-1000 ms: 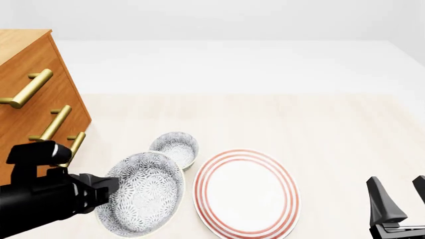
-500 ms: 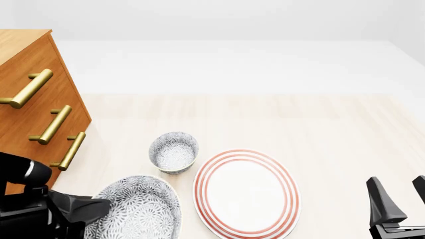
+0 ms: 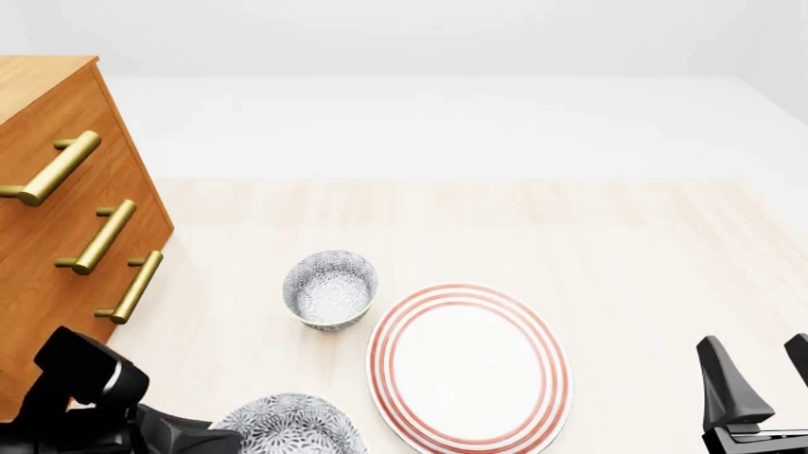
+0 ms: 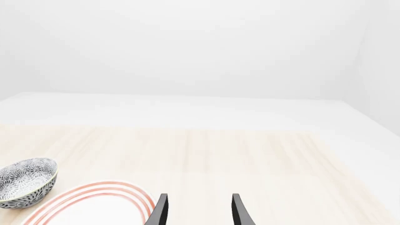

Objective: Stack the bowl in the middle on the bowl at the back.

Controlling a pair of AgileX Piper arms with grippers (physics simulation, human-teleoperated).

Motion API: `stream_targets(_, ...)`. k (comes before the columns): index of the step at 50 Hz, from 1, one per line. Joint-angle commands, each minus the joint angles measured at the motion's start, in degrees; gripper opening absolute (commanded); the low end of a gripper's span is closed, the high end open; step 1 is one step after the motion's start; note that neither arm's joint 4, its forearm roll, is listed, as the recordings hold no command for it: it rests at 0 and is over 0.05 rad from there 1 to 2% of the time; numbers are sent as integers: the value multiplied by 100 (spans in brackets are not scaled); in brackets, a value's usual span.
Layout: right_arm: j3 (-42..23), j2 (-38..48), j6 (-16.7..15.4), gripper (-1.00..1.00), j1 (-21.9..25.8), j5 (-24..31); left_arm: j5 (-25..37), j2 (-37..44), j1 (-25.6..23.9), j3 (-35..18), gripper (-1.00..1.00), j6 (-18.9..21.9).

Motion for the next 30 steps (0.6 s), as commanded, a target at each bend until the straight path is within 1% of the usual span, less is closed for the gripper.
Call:
stream_targets(1,-1,-9,9,100,-3,7,-387,214,-437,292,-100,-230)
stream_targets(7,-2,-9,17,100,-1,11,-403,94,-489,583,-100,-390)
stream_targets(11,-5,-9,17,100,-9,14,-208,-125,-412,712,-100,-460)
stream_targets(18,-8,-7,4,100,3,11,-283,-253,-571,1043,-100,-740)
stream_targets(28,-11,-9,-10,100,14,7,-98,-410,-411,1108,-100,-692)
stream_targets(29,-11,-9,-11,100,13,8,-109,-406,-418,1118,100,-692)
stream_targets(30,-11,-9,-11,100,13,8,-110,-406,-418,1118,100,-692)
